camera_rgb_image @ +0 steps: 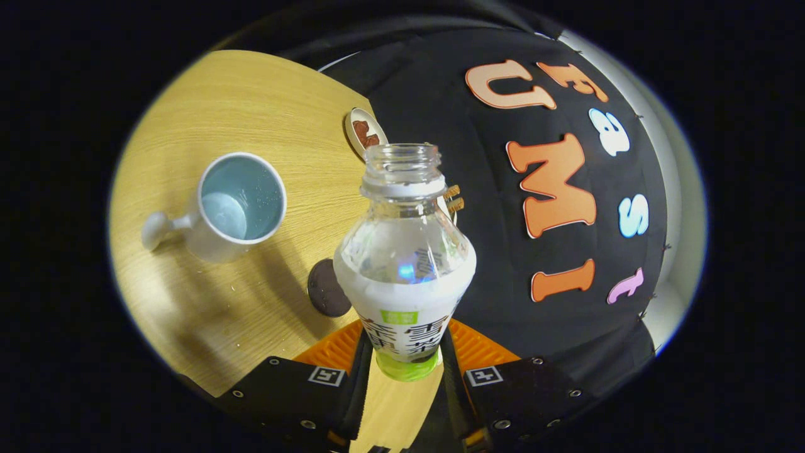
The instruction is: Take the bottle from table, then pour the juice into the cup, finally place the bottle on the coaster
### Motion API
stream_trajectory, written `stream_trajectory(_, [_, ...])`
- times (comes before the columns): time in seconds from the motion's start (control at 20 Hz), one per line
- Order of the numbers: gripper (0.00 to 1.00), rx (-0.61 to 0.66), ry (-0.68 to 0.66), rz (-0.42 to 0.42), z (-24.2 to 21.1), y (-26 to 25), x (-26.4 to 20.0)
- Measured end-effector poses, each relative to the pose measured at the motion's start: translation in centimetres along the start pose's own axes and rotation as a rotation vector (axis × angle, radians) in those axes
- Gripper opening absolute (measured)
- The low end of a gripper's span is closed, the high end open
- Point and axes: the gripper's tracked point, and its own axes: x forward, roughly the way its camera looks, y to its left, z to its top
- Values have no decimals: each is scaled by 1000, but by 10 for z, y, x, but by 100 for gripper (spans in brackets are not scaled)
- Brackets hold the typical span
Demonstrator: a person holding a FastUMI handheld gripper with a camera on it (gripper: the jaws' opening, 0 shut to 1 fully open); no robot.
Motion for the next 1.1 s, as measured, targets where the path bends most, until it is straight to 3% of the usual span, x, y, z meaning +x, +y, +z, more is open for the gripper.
stream_trajectory(0.75, [55, -380, -123, -54, 25, -19, 10])
stream_trajectory(1.1, [55, -453, -119, -57, 22, -21, 17])
